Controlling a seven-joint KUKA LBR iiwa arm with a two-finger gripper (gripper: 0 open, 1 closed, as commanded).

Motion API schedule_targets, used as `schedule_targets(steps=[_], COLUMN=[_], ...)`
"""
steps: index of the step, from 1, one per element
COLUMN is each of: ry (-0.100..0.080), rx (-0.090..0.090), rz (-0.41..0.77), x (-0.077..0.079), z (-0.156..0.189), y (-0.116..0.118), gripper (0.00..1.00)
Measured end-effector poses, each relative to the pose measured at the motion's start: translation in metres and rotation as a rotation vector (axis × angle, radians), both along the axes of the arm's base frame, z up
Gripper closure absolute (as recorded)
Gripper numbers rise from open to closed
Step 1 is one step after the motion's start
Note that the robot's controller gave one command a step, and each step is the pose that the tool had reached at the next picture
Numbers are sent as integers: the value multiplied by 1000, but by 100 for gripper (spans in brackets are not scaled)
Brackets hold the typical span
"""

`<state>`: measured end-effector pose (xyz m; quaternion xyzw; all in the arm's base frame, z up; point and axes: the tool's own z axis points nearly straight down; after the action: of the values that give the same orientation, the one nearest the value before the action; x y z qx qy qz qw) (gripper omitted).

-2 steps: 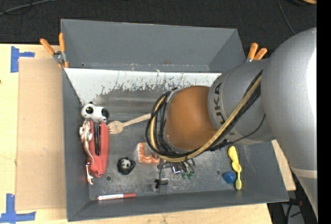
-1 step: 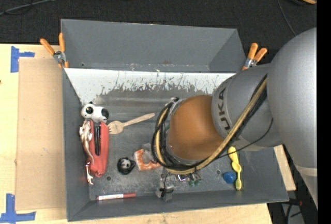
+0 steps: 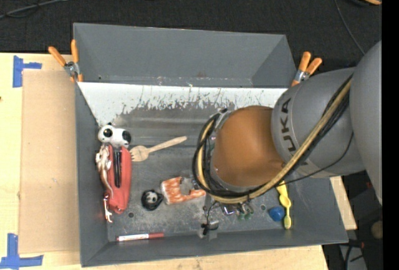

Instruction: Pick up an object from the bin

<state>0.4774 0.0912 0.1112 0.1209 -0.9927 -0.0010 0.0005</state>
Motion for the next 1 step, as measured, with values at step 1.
schedule_targets(steps=[1], ry=[-9], rx=[3], rz=[-2], x=[15], z=[-23], y=[16], gripper=[0])
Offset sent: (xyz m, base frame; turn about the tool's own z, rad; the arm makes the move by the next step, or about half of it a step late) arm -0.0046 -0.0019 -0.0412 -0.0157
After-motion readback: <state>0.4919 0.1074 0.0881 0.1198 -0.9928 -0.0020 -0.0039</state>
